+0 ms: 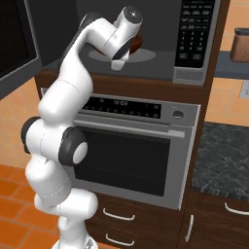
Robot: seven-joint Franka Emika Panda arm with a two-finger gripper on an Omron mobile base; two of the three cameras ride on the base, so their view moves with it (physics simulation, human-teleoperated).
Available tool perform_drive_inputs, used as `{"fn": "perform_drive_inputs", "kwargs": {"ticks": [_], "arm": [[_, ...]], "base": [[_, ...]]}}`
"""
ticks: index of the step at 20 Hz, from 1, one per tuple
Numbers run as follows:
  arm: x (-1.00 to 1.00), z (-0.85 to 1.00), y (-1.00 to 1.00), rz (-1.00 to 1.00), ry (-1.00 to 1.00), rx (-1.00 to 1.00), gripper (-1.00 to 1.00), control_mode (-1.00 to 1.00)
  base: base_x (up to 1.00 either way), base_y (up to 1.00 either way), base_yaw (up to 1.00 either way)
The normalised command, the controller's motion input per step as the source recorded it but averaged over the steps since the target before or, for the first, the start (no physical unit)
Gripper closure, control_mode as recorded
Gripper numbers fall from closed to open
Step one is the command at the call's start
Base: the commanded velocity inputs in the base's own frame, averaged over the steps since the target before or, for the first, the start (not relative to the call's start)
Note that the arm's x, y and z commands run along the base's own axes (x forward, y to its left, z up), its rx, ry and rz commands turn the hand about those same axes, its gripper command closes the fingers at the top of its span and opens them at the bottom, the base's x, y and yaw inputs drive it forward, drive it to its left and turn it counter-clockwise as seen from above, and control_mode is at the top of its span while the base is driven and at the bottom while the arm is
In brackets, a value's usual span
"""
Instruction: Pick the onion from the sink and place it in the bowl. Then pick the bowl and place it in the microwave. Then close the microwave door and press the start button.
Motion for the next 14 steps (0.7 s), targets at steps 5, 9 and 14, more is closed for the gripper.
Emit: {"fn": "perform_drive_inputs", "kwargs": {"ticks": [5,9,14], "arm": [[-0.56,-0.13,0.0,0.07,-0.23,0.01,-1.0,-1.0],[-0.81,0.0,0.0,0.05,-0.2,0.0,-1.0,-1.0],[-0.88,-0.06,0.03,0.02,-0.16,0.0,-1.0,-1.0]], "base": [[0.0,0.0,0.0],[0.0,0.0,0.0],[0.0,0.0,0.0]]}}
